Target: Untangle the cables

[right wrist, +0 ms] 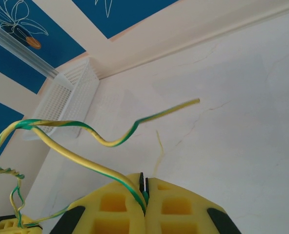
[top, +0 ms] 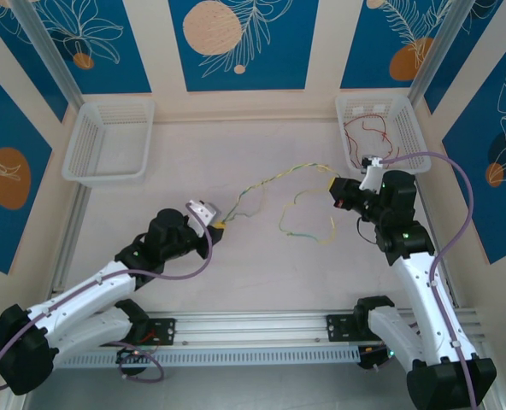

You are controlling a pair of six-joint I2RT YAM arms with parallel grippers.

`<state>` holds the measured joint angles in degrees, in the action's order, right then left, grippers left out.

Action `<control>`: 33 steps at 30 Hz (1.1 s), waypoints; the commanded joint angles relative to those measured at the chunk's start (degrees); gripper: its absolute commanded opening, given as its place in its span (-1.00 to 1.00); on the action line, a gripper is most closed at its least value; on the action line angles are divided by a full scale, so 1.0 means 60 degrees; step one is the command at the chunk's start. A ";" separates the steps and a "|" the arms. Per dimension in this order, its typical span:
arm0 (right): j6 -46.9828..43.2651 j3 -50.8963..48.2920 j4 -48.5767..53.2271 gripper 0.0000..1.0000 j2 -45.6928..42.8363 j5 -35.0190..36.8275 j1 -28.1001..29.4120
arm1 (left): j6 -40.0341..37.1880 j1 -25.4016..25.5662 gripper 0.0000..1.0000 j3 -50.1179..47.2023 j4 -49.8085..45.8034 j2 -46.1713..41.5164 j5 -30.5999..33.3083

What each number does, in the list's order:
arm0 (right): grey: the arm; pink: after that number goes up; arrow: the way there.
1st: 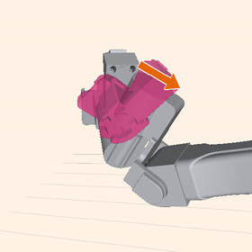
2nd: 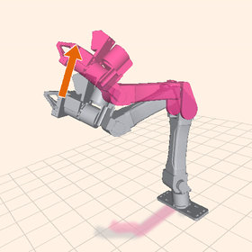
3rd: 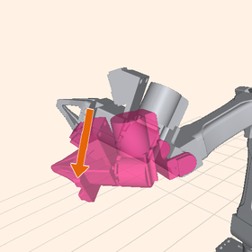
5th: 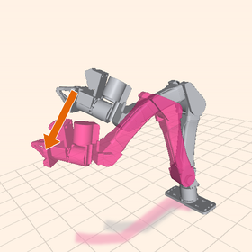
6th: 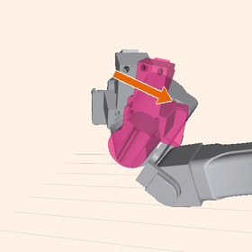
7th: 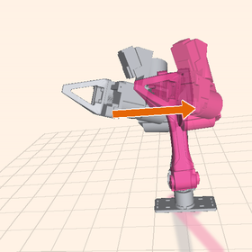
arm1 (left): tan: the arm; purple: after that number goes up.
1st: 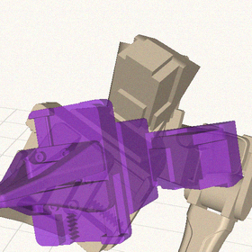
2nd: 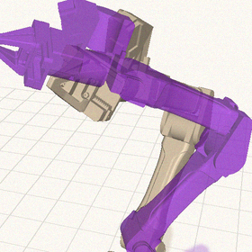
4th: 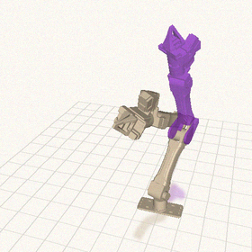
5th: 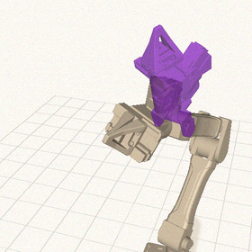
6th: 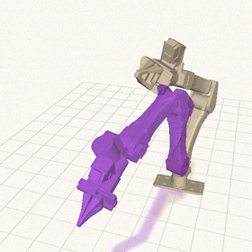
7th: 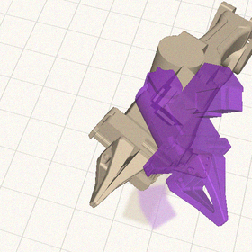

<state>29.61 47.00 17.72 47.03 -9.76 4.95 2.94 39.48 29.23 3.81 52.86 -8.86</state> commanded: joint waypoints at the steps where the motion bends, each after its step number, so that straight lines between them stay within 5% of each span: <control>1: 0.0228 0.0376 0.0301 -1.00 -0.0204 -0.0355 -0.0226 | 0.0094 -0.0161 -1.00 -0.0150 0.0098 -0.0198 0.0238; 9: 0.0714 0.0552 0.0120 -1.00 0.0005 -0.1756 -0.0400 | 0.0223 -0.0222 -0.90 -0.0329 0.0613 -0.0253 0.0435; 12: 0.0958 0.0635 -0.0085 -1.00 0.0086 -0.2479 -0.0332 | 0.0341 -0.0314 0.68 -0.0726 0.1404 -0.0393 0.0723; 13: 0.1009 0.0719 0.0024 -1.00 0.0100 -0.2454 -0.0277 | 0.0372 -0.0324 0.90 -0.0883 0.1740 -0.0463 0.0671; 19: 0.1392 0.1077 0.0279 -1.00 0.0098 -0.2560 -0.0181 | -0.0292 -0.0317 0.91 -0.0921 0.2606 -0.0317 -0.0638; 25: 0.1817 0.1317 0.0297 -1.00 0.0320 -0.2601 -0.0068 | -0.0563 -0.0268 0.61 0.0167 0.2205 0.0464 -0.2156; 33: 0.1823 0.1655 0.0289 -1.00 0.0503 -0.2629 -0.0029 | -0.0333 0.0006 0.56 0.0367 0.2349 0.0478 -0.2553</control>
<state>39.46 54.43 19.55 49.39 -23.90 4.38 0.99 38.83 30.39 16.78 56.69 -21.12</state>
